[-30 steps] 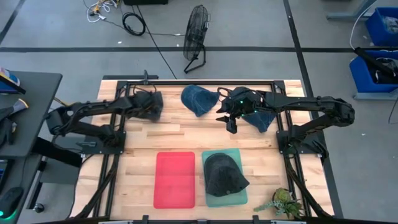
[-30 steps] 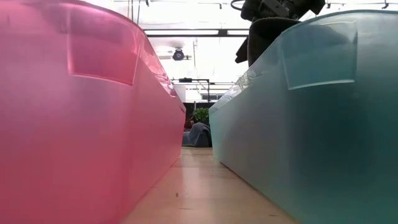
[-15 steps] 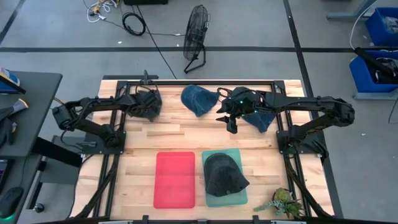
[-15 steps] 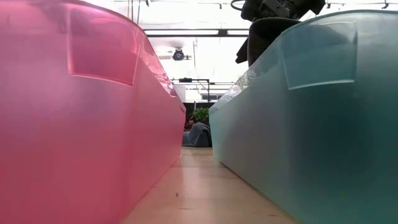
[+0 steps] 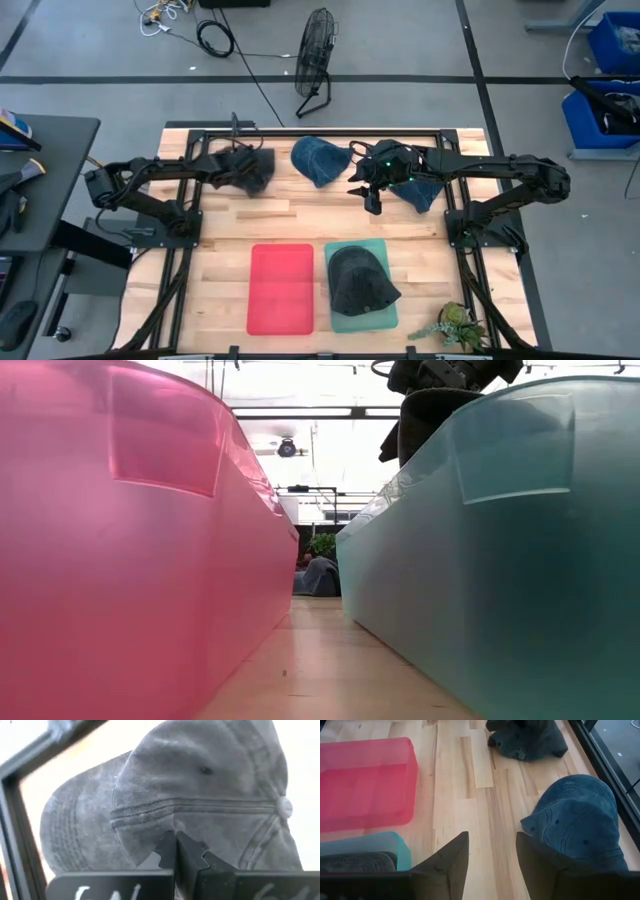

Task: Pick & Place hat
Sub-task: Put the black cap into the green bin

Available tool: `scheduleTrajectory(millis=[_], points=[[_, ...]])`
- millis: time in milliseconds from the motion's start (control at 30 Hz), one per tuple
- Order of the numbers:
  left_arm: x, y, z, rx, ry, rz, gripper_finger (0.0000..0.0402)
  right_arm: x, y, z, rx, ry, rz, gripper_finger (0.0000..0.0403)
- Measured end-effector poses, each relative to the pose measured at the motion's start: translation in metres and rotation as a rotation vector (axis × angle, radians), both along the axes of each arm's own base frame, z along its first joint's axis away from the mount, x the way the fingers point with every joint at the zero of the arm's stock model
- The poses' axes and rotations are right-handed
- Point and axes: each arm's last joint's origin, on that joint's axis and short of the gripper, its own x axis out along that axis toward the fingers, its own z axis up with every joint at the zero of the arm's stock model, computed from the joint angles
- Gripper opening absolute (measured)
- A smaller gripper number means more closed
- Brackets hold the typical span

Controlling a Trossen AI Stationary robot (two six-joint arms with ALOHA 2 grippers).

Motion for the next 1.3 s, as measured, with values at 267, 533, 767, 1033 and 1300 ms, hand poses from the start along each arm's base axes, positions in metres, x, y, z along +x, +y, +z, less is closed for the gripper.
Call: scheduleTrajectory(millis=[267,533,767,1033,1300], points=[[0.044,-0.022,0.037,0.126,-0.003,-0.375,0.0003,0.001,0.000,-0.001,-0.016,0.002,0.015,0.0170],[0.086,-0.060,0.090,0.227,-0.116,-0.684,0.0003,0.022,-0.002,-0.007,-0.161,-0.076,0.109,0.0170],[0.098,-0.084,0.104,0.280,-0.152,-0.806,0.0003,0.048,-0.003,-0.020,-0.214,-0.159,0.136,0.0184],[0.103,-0.087,0.097,0.275,-0.140,-0.822,0.0003,0.074,-0.005,-0.051,-0.245,-0.157,0.131,0.0242],[0.108,-0.091,0.097,0.286,-0.165,-0.831,0.0003,0.088,-0.012,-0.081,-0.300,-0.084,0.037,0.0274]])
